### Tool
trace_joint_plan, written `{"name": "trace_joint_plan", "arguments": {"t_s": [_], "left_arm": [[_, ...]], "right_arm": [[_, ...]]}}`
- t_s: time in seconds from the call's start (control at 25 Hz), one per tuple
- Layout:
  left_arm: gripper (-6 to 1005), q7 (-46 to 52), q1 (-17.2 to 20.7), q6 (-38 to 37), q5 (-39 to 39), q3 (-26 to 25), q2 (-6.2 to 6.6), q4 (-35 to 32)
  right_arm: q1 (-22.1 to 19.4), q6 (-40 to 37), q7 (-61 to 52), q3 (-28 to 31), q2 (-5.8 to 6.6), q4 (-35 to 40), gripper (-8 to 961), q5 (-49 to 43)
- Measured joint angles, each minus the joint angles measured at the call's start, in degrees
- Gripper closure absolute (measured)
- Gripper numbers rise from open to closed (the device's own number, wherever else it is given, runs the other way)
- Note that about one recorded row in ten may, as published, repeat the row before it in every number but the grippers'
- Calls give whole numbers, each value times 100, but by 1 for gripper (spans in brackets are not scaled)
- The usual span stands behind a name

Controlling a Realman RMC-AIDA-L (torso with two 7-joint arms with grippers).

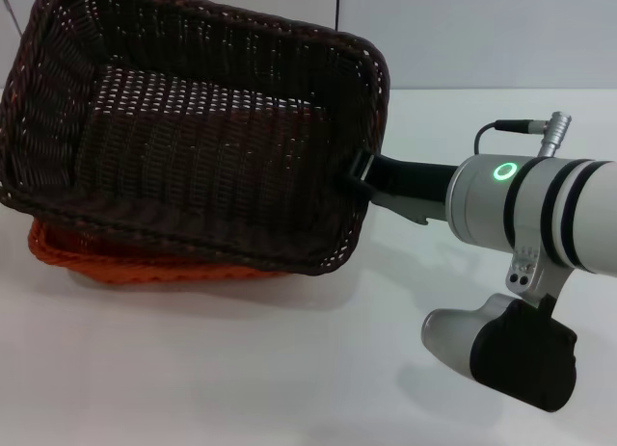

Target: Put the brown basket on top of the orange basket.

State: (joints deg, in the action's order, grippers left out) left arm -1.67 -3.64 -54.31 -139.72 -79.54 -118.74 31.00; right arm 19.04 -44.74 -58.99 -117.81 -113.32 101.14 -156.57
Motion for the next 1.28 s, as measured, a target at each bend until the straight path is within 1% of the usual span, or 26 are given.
{"name": "trace_joint_plan", "arguments": {"t_s": [0.04, 0.12, 0.24, 0.36, 0.44, 0.68, 0.8, 0.88, 1.0, 1.04, 1.08, 1.16, 1.2, 1.24, 1.28], "left_arm": [[208, 0, -7, 0, 50, 65, 0, 3], [208, 0, -17, 0, 102, 128, 0, 5], [208, 0, -53, 0, 182, 203, 0, 2], [208, 0, -63, 0, 182, 203, 0, -1], [208, 0, -117, 3, 200, 203, 0, -26], [208, 0, -174, 91, 225, 203, 1, -43], [208, -20, -273, 221, 251, 203, 8, -72], [208, -20, -273, 221, 251, 203, 8, -72], [208, -46, -296, 223, 251, 186, 17, -76], [208, -54, -308, 223, 251, 170, 22, -77], [208, -54, -308, 223, 251, 170, 22, -77], [208, -54, -308, 223, 251, 170, 22, -77], [208, -54, -308, 223, 251, 170, 22, -77], [208, -54, -308, 223, 251, 170, 22, -77], [208, -54, -308, 223, 251, 170, 22, -77]], "right_arm": [[30, 45, -7, 8, 27, -87, 806, 21], [39, 53, -19, 10, 43, -120, 806, 24], [14, 59, -60, 13, 127, -169, 805, 186], [-26, 62, -76, 50, 133, -131, 805, 295], [-65, 84, -87, 104, 145, -75, 785, 316], [-171, 154, -90, 216, 159, 74, 575, 317], [-283, 136, -91, 304, 146, 169, 440, 314], [-437, 113, -91, 396, 107, 296, 350, 314], [-849, 117, -93, 597, -64, 526, 301, 338], [-1189, 147, -94, 710, -219, 663, 285, 379], [-1189, 147, -94, 710, -219, 663, 269, 379], [-1559, 319, -94, 862, -429, 783, 236, 491], [-1715, 445, -95, 934, -509, 814, 220, 579], [-2059, 1113, -179, 1007, -601, 797, 204, 992], [-2059, 1113, -179, 1007, -601, 797, 187, 992]]}}
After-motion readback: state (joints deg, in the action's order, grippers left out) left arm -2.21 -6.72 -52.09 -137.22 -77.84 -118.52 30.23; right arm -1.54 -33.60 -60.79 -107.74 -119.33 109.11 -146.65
